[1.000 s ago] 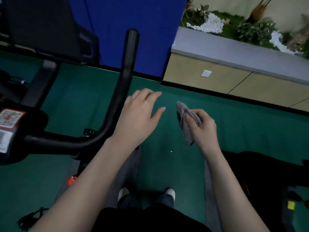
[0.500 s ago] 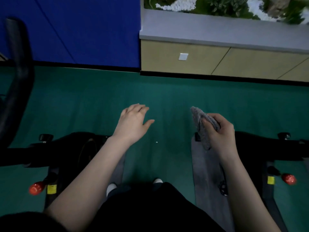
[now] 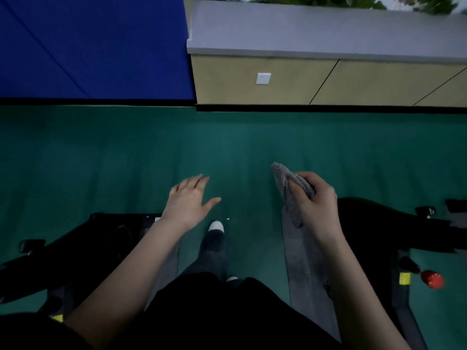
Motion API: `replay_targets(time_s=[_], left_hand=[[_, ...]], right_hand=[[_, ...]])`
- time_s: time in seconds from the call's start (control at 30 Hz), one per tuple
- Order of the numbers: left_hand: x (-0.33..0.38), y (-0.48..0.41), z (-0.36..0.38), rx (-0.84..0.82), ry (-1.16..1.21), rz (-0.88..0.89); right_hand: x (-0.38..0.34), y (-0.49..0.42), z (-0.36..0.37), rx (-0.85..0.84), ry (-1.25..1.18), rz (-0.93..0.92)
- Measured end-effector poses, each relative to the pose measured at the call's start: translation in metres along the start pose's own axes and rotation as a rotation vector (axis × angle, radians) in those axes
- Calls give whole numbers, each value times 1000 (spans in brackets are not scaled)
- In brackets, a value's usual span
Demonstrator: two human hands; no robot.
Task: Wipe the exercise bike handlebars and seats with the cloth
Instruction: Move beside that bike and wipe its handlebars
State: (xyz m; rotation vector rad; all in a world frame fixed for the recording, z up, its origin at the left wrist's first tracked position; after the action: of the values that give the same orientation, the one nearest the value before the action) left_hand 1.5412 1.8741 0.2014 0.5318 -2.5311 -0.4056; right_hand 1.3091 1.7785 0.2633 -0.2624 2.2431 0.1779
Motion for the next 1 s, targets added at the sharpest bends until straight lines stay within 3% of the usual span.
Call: replay_targets(time_s=[0.3,0.6,1.0], left_hand=[[-21,-89,-70,119,86,-9],[-45,-141,-127,266,153,-156],[-9,-271,-173,402,183,-324]], right_hand=[[-65,-116,50,-75,75,-112],[-103,-215,91,-214,73,-196],[-127,-403,108,-383,-8,-325]])
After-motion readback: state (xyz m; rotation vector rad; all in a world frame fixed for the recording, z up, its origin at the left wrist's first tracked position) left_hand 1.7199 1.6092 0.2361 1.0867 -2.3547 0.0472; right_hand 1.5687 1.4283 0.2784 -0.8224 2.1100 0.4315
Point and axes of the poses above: each hand's wrist, its own y-axis away from the middle knuckle, its own z-axis out of the palm, x = y × z, the point moved 3 cm from there along -y, towards the middle knuckle, and after that the axes turned 8 degrees about y, right-handed, at the moved point
